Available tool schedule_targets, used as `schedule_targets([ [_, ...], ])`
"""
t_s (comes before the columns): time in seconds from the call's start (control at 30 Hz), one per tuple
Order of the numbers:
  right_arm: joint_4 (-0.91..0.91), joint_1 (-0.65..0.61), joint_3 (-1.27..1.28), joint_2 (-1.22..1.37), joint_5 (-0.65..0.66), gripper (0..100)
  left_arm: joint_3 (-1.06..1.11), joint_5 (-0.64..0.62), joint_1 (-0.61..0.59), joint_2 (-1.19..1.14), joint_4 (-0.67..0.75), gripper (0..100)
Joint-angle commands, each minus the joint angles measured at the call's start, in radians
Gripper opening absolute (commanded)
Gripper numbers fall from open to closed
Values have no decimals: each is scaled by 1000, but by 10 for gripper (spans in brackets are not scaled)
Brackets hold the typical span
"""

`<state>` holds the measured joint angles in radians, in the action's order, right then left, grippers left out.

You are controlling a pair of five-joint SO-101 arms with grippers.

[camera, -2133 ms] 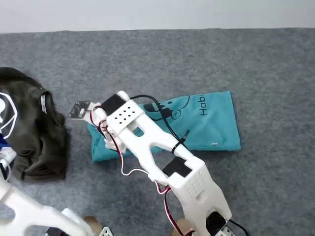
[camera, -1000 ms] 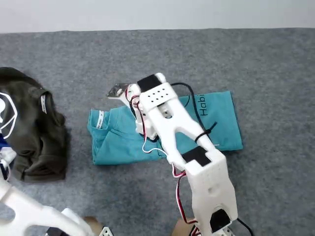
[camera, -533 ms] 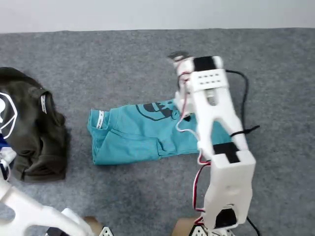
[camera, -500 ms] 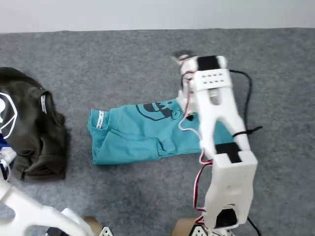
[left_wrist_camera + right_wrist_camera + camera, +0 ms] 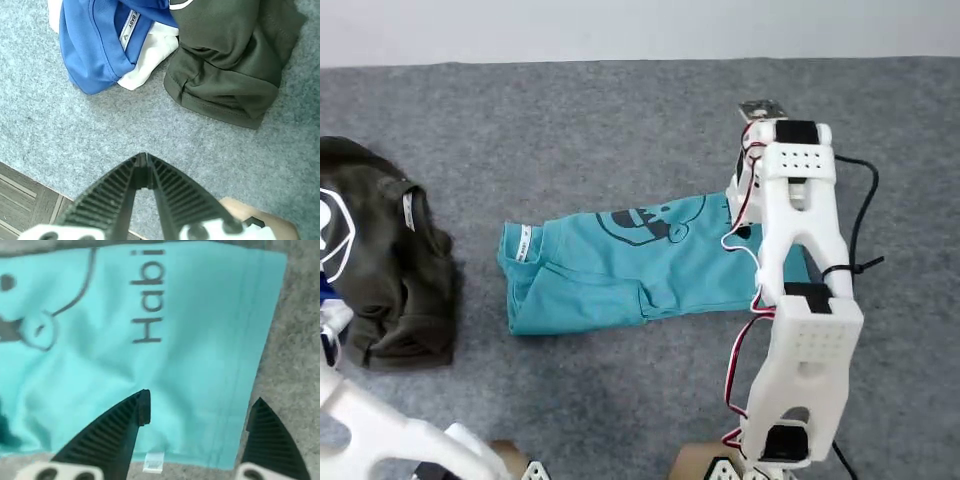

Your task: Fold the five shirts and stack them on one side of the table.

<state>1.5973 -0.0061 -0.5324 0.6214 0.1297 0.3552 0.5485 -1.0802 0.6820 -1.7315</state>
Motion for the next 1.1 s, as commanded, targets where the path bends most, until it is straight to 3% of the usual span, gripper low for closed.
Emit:
schedule_targets([
  [0.0,-48,25,-54,16,-9,316,-4,26,0,17,8,8],
  [0.5,-87,18,-54,179,-11,311,-4,46,0,15,8,8],
  [0.73,-65,24,-54,170,-5,91,-4,48,0,15,8,8],
  [0.93,-64,50,-54,128,-3,73,-4,77,0,20,8,8],
  [1.07,-65,88,-54,99,29,10,-7,83,0,20,8,8],
])
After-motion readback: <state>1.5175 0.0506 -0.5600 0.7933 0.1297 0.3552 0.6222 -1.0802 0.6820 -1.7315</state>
